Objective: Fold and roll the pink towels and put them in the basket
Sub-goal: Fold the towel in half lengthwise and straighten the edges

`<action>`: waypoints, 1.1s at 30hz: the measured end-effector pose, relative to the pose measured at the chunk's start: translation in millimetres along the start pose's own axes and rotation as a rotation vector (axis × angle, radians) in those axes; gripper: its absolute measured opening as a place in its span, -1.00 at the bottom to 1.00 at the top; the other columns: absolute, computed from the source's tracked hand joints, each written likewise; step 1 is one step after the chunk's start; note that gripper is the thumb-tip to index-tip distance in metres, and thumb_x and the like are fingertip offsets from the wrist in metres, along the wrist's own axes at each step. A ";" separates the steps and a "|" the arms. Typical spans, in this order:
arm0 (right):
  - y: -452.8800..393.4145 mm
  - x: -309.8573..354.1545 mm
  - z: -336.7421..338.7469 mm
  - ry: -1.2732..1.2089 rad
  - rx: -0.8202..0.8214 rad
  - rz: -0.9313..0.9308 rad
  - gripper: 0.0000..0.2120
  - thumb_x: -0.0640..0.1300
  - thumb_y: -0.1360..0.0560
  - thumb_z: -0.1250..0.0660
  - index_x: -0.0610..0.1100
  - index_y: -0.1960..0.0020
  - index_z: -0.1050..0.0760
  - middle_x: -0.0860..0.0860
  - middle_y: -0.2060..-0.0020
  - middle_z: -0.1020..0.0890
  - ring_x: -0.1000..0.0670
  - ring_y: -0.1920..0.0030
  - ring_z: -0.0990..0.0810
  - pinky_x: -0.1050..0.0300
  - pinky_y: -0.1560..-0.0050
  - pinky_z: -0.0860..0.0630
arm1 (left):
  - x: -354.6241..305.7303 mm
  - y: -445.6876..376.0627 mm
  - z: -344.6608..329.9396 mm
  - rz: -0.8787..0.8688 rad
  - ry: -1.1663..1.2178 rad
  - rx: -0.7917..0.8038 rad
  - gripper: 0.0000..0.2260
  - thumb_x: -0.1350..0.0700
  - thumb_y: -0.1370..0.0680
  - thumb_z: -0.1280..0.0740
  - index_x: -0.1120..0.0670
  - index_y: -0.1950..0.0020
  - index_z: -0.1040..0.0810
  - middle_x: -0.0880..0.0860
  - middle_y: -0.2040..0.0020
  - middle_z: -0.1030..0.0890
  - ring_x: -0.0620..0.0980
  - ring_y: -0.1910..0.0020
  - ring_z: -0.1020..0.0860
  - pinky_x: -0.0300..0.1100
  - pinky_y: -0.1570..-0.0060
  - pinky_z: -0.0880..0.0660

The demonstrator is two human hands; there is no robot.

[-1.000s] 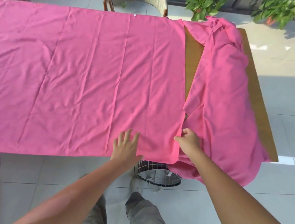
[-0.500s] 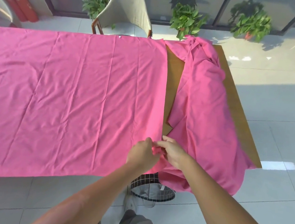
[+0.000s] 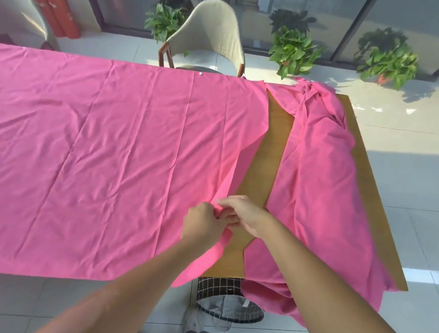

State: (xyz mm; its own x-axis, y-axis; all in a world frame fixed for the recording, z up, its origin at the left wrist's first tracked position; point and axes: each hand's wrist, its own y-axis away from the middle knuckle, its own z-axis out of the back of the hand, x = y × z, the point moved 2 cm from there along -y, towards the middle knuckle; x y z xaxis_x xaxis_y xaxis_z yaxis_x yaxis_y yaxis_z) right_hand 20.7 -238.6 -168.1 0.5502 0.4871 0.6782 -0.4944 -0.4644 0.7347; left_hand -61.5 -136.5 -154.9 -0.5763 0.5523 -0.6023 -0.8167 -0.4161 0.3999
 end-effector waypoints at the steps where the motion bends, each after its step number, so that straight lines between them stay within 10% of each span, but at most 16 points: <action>1: -6.8 5.7 -2.4 0.065 -0.033 -0.018 -0.70 0.09 -0.54 -0.36 -0.11 0.21 -0.59 -0.03 0.35 -0.68 0.04 0.36 -0.60 0.13 0.21 -0.48 | 3.1 -3.8 2.2 -0.006 -0.012 0.027 -0.70 0.01 -0.52 -0.37 0.05 0.36 -0.41 0.02 0.37 -0.53 0.08 0.35 -0.49 -0.12 0.45 -0.24; 6: -40.3 25.5 -2.8 0.412 -0.255 -0.041 -0.77 0.00 -0.52 -0.38 -0.10 0.15 -0.40 -0.05 0.29 -0.58 0.03 0.37 -0.57 0.30 0.49 -0.41 | 13.3 -8.1 16.9 -0.152 -0.135 0.108 -0.62 0.10 -0.54 -0.33 0.09 0.42 -0.26 -0.03 0.48 -0.32 0.00 0.50 -0.26 -0.22 0.56 -0.08; 14: -88.7 63.6 23.8 0.457 -0.600 -0.041 -0.82 -0.20 -0.47 -0.25 -0.22 0.02 -0.58 -0.14 0.09 -0.67 -0.12 0.27 -0.65 0.21 0.39 -0.46 | 39.1 -12.0 65.3 -0.120 -0.117 0.311 -0.72 0.21 -0.46 -0.33 0.09 0.42 -0.34 0.02 0.44 -0.35 -0.04 0.46 -0.28 -0.22 0.51 -0.17; 23: -122.6 133.0 19.6 0.314 -0.765 0.043 -0.80 -0.26 -0.45 -0.24 -0.22 0.01 -0.61 -0.10 0.27 -0.63 -0.10 0.31 -0.64 -0.02 0.23 -0.67 | 81.7 -15.2 129.4 0.107 0.134 -0.286 -0.67 0.24 -0.56 -0.17 0.11 0.40 -0.22 0.00 0.53 -0.30 -0.01 0.51 -0.25 -0.17 0.51 -0.16; 26: -135.7 167.8 -13.6 0.370 -0.750 0.143 -0.87 -0.18 -0.49 -0.26 -0.14 0.12 -0.58 -0.07 0.23 -0.63 -0.07 0.36 -0.57 0.19 0.42 -0.44 | 99.9 -16.5 152.4 0.087 0.221 -0.320 -0.66 0.07 -0.57 -0.21 0.09 0.37 -0.23 -0.04 0.52 -0.31 -0.03 0.51 -0.25 -0.06 0.46 -0.20; 33: -154.0 244.5 -133.4 0.640 -0.817 0.397 -0.74 -0.23 -0.55 -0.16 -0.09 0.31 -0.36 -0.01 0.31 -0.50 -0.12 0.21 -0.45 0.13 0.18 -0.27 | 176.9 -17.7 232.0 -0.122 0.219 -0.230 -0.61 -0.10 -0.61 -0.28 0.10 0.27 -0.25 -0.08 0.45 -0.26 -0.06 0.44 -0.22 -0.07 0.39 -0.18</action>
State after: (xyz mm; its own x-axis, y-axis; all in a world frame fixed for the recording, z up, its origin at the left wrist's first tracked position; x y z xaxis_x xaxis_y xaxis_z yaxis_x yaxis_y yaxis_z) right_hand 141.6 50.6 -113.4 -0.0777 0.8134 0.5764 -0.9828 -0.1595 0.0927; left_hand -155.9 136.1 -108.2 -0.4339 0.4502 -0.7804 -0.8369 -0.5221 0.1642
